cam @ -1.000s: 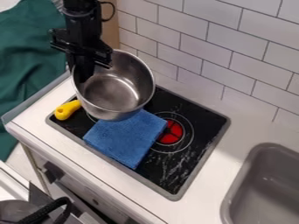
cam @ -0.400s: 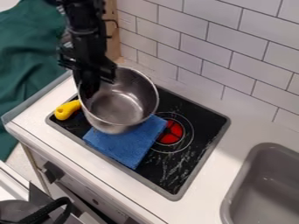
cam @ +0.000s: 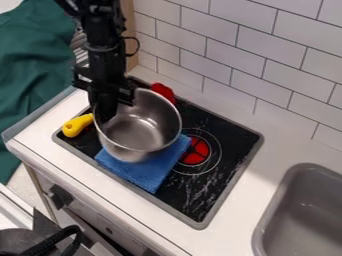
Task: Place the silver pot on top of the blue cloth
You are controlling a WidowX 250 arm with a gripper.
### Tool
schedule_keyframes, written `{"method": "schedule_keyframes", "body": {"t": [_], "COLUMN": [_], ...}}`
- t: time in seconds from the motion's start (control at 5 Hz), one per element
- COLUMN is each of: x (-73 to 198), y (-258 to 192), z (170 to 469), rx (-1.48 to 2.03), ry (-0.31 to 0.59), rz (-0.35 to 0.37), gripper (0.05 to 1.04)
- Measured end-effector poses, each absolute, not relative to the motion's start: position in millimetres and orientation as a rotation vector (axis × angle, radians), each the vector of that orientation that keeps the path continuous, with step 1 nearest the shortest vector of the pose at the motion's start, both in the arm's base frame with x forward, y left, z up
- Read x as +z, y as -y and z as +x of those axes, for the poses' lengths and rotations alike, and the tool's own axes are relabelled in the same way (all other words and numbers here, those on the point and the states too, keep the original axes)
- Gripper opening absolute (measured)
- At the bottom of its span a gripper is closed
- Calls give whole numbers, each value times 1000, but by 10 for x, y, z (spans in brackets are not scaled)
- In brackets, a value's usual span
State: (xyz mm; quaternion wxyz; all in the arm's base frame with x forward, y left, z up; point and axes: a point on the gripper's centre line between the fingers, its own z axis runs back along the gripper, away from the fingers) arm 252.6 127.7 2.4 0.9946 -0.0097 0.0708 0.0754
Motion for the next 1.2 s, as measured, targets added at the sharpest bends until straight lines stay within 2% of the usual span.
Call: {"method": "schedule_keyframes", "body": {"t": [0.6,0.8,1.0,1.2], "x": [24,28,55,298], "y": [-1241,-1211,-1192,-1124], "z": [2490,2481,2491,2554], "rx": [142,141,147,123], "ry": [-174,-188,-187,-120], "rz": [-35,-37,-28,30], "gripper": [83,243,512,832]}}
